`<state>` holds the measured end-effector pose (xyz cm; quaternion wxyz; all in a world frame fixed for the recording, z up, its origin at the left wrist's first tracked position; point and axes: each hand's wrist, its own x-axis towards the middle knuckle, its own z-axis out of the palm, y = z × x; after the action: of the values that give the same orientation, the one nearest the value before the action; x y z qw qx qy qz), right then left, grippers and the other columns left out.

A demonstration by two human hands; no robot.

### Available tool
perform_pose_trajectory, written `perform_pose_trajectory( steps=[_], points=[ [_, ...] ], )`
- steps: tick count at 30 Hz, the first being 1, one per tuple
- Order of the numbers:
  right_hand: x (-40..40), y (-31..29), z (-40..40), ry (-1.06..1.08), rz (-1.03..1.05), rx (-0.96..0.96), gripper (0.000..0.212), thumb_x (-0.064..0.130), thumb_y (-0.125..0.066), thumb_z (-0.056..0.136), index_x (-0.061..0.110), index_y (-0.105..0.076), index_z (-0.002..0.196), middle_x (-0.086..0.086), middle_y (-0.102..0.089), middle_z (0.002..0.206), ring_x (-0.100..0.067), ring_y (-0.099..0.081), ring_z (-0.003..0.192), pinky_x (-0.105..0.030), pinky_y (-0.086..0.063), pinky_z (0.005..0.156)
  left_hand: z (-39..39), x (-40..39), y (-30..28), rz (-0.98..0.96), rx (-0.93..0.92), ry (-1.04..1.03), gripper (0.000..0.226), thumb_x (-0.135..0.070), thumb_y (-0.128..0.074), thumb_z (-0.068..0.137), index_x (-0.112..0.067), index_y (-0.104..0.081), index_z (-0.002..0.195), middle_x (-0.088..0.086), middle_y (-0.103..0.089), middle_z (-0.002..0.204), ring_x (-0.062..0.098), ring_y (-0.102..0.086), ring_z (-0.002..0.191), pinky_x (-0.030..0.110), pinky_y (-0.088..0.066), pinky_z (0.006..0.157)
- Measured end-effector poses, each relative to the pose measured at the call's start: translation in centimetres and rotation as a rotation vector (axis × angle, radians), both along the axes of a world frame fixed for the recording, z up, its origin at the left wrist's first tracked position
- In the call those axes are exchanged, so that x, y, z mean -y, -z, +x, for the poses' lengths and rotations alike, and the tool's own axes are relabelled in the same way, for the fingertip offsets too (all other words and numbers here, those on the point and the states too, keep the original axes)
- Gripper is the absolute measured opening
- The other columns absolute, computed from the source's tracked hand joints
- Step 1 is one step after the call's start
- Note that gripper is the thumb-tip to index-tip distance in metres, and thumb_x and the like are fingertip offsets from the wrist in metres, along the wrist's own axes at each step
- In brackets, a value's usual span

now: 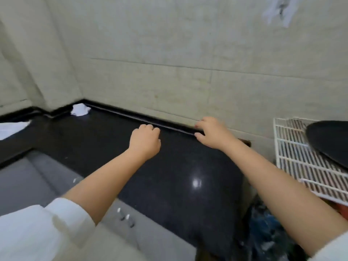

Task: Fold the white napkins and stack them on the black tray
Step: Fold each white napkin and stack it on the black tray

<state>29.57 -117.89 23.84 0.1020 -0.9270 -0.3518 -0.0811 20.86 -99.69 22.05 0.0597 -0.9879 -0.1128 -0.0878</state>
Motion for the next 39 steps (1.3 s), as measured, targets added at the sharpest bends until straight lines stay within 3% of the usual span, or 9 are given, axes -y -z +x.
perform_pose_trajectory(
  steps=[5,10,25,32,39],
  points=[
    [-18.6,1.1,-4.5,-0.287,-0.034,-0.047,0.042,0.027,-0.047,0.092,0.015,-0.045,0.132,-0.007,-0.043,0.14,-0.027,-0.039,0.128,-0.039,-0.035,0.103,-9.0,-15.1,1.1,0.009,-0.007,-0.313,0.033,-0.027,-0.041,0.095,-0.009,-0.049,0.122,0.01,-0.051,0.128,0.03,-0.043,0.122,0.038,-0.041,0.093],
    [-33.9,2.2,-6.6,-0.444,-0.051,-0.085,0.042,0.028,-0.047,0.092,0.016,-0.045,0.132,-0.008,-0.041,0.14,-0.027,-0.041,0.127,-0.041,-0.037,0.103,-14.2,-27.1,2.2,-0.014,0.022,-0.524,0.035,-0.026,-0.041,0.094,-0.009,-0.049,0.124,0.011,-0.051,0.128,0.031,-0.044,0.121,0.04,-0.04,0.095],
    [-76.6,2.4,-4.4,-0.734,-0.13,-0.102,0.046,0.028,-0.047,0.092,0.014,-0.041,0.135,-0.012,-0.04,0.14,-0.031,-0.038,0.128,-0.042,-0.037,0.101,-15.5,-64.1,2.1,-0.09,-0.021,-0.858,0.041,-0.029,-0.044,0.093,-0.008,-0.048,0.128,0.014,-0.05,0.129,0.033,-0.045,0.122,0.041,-0.042,0.095],
    [-93.9,8.0,-3.3,-0.731,-0.268,-0.143,0.044,0.029,-0.048,0.092,0.014,-0.043,0.133,-0.01,-0.043,0.138,-0.03,-0.042,0.125,-0.043,-0.039,0.099,-16.9,-80.8,7.2,-0.169,-0.106,-0.902,0.04,-0.029,-0.043,0.094,-0.01,-0.048,0.129,0.012,-0.049,0.13,0.03,-0.045,0.122,0.041,-0.043,0.096],
    [-108.3,12.7,1.7,-0.507,-0.332,-0.177,0.036,0.024,-0.045,0.092,0.013,-0.051,0.126,-0.011,-0.051,0.129,-0.029,-0.048,0.118,-0.042,-0.044,0.095,-12.4,-97.6,12.7,-0.288,-0.196,-0.762,0.037,-0.026,-0.042,0.095,-0.009,-0.048,0.127,0.01,-0.048,0.13,0.028,-0.044,0.121,0.039,-0.042,0.096]
  ],
)
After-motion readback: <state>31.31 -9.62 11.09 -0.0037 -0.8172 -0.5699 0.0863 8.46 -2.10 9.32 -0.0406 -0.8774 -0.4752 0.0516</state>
